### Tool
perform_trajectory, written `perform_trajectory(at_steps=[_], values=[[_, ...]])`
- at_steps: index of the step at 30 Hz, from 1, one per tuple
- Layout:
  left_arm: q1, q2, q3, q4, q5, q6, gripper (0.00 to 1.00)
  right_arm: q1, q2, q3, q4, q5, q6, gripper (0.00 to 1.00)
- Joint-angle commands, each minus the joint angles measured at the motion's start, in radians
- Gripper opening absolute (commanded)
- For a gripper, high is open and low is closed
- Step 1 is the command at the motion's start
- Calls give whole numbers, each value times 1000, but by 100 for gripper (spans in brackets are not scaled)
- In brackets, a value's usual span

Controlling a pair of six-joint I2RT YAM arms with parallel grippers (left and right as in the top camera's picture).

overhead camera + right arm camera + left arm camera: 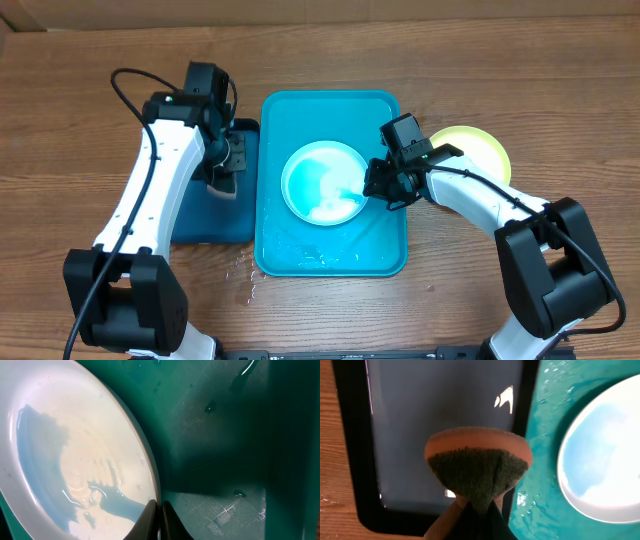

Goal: Clean dirty plates on tray and stack at the side
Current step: 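Move the sponge back left and drop it into the black water tray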

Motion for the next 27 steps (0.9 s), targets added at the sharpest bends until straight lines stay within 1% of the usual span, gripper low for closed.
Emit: perform_trajectory(at_steps=[1, 9, 20, 21, 23, 25, 27], values=[[14, 6, -59, 39, -21, -22, 4, 4, -2, -2, 5, -10, -1, 4], [15, 10, -214, 192, -18, -29, 4, 4, -1, -2, 4, -10, -1, 4], [16, 10, -340, 324, -18, -32, 4, 4, -1, -2, 4, -10, 0, 4], [16, 10, -344, 327, -18, -33, 5, 4, -1, -2, 4, -10, 0, 4], [16, 10, -344, 325, -18, -32, 16, 4, -1, -2, 4, -10, 0, 4], [17, 10, -339, 318, -13, -33, 30, 4, -1, -2, 4, -10, 0, 4], [18, 8, -325, 310, -11, -38, 48, 4, -1, -2, 4, -10, 0, 4]])
